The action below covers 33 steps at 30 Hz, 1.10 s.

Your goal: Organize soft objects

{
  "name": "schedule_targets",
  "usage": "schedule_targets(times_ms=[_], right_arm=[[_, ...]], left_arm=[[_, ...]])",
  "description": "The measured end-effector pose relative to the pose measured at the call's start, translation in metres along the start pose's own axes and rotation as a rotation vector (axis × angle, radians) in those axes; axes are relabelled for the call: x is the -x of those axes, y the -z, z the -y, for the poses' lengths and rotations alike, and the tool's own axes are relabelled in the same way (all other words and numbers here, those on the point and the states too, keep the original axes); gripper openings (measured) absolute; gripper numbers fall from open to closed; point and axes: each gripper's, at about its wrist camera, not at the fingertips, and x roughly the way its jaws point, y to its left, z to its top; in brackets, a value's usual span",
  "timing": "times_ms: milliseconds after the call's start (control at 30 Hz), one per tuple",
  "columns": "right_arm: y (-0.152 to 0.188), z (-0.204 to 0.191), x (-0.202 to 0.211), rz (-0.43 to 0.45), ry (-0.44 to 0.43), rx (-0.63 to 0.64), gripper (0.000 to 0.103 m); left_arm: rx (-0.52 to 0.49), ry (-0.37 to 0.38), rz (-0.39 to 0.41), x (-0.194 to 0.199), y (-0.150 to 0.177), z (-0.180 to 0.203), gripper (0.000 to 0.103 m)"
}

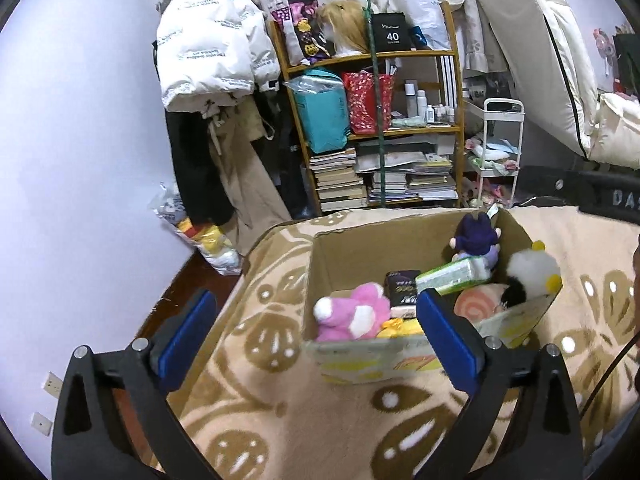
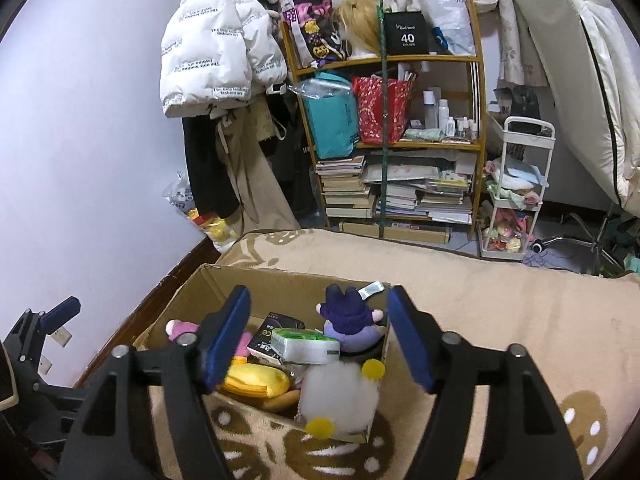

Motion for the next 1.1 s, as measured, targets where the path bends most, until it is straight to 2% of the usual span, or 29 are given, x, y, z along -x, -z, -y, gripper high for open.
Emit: schedule_targets(times_ms=[67, 167, 367, 700, 867, 1100], right_arm=[[0.001, -0.001, 0.010, 0.002, -0.005, 0.008, 0.081], [0.005, -0.003, 0.025, 0.012, -0.004, 0.011, 0.090], [0.005, -0.005, 0.056, 0.044, 0.006, -0.011, 0.103], [0.010, -0.010, 0.101, 0.090, 0.045, 0.029, 0.103], [0.021, -0.008, 0.121, 0.114, 0.103, 0.054, 0.103], [0.035, -0.003, 0.140, 0.170, 0.099, 0.033, 0.103]], left_arm=[[-0.005, -0.015, 0.011, 0.008, 0.003, -0.002, 0.099], [-0.025, -0.076, 0.050, 0.022, 0.007, -0.001, 0.100], [-0.039, -0.093, 0.069, 0.046, 0.011, 0.000, 0.101], [-0.026, -0.097, 0.079, 0.089, 0.025, -0.007, 0.101], [0.020, -0.076, 0.112, 0.114, 0.029, -0.015, 0.101], [0.079, -0.070, 0.142, 0.139, 0.033, -0.030, 0.101]])
